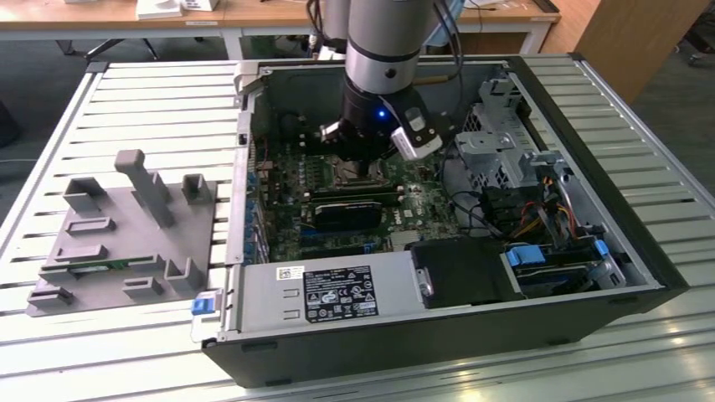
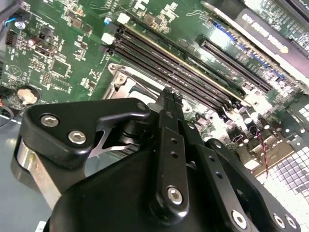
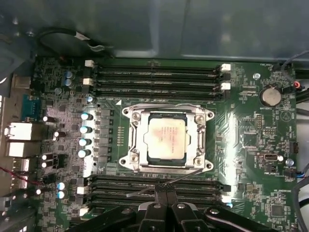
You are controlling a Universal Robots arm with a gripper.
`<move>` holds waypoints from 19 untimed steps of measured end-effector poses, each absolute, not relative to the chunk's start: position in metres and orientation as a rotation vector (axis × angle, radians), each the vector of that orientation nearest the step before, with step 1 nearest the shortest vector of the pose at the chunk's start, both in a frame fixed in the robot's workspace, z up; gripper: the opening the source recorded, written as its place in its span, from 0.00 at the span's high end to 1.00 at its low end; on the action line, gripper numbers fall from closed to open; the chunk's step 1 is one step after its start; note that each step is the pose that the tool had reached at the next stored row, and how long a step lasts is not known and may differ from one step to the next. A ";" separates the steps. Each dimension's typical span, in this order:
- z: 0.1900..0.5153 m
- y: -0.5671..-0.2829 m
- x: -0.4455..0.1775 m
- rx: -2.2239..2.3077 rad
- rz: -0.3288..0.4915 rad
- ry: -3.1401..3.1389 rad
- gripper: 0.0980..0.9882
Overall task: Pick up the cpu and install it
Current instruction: 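Install the second cpu locking lever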
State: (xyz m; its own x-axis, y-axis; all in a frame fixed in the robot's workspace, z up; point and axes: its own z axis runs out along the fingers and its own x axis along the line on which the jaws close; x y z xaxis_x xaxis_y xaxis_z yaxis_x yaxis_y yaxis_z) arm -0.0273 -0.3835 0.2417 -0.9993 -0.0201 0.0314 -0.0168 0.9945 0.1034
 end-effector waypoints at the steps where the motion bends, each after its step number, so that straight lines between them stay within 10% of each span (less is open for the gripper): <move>1: 0.241 -0.384 -0.029 0.029 -0.161 -3.105 0.99; 19: 0.220 -0.384 -0.046 0.029 -0.182 -3.104 0.99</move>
